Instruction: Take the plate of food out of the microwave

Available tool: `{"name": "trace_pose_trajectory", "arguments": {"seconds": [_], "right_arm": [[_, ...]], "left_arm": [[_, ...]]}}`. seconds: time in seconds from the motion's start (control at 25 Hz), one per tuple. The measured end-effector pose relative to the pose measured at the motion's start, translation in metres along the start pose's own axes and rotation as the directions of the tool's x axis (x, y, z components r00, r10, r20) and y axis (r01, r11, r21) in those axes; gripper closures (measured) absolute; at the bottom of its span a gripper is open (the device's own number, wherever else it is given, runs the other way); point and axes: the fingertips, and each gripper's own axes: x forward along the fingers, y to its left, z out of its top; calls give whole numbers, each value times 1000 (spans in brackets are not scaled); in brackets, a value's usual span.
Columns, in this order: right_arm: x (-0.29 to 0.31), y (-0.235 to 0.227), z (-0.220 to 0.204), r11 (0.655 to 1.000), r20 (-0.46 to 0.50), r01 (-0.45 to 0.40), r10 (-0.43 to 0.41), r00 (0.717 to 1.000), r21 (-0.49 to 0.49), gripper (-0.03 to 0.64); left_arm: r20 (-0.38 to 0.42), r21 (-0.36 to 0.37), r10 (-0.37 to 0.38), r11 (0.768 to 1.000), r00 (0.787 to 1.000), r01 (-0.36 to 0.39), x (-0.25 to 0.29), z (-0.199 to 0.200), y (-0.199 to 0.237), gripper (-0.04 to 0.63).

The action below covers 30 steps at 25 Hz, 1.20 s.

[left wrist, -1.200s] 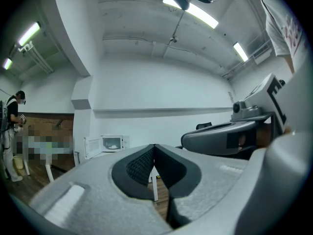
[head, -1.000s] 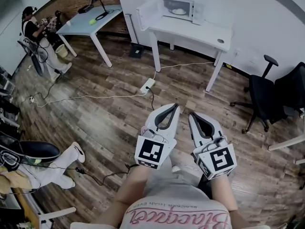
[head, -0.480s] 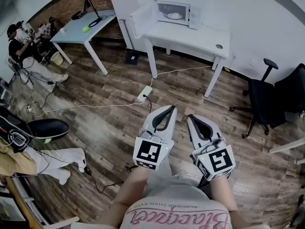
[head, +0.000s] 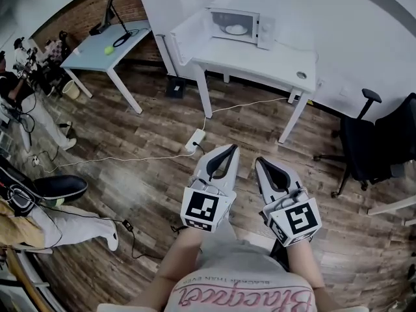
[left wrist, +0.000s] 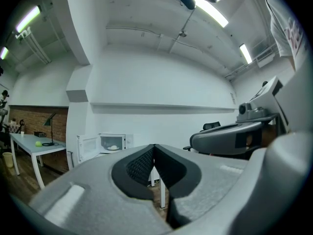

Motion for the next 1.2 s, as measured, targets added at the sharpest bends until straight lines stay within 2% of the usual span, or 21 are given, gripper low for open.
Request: {"name": "trace_pose_trajectory", "arguments": {"seconds": [0.56, 1.2], "right_arm": [[125, -32, 12, 999, 3, 42, -42, 999, -5, 606], [200, -64, 10, 999, -7, 50, -50, 999, -14, 606]], "left_arm": [[8, 2, -50, 999, 999, 50, 70, -4, 106, 588], [18, -8, -55, 998, 998, 55, 123, -10, 166, 588]]}}
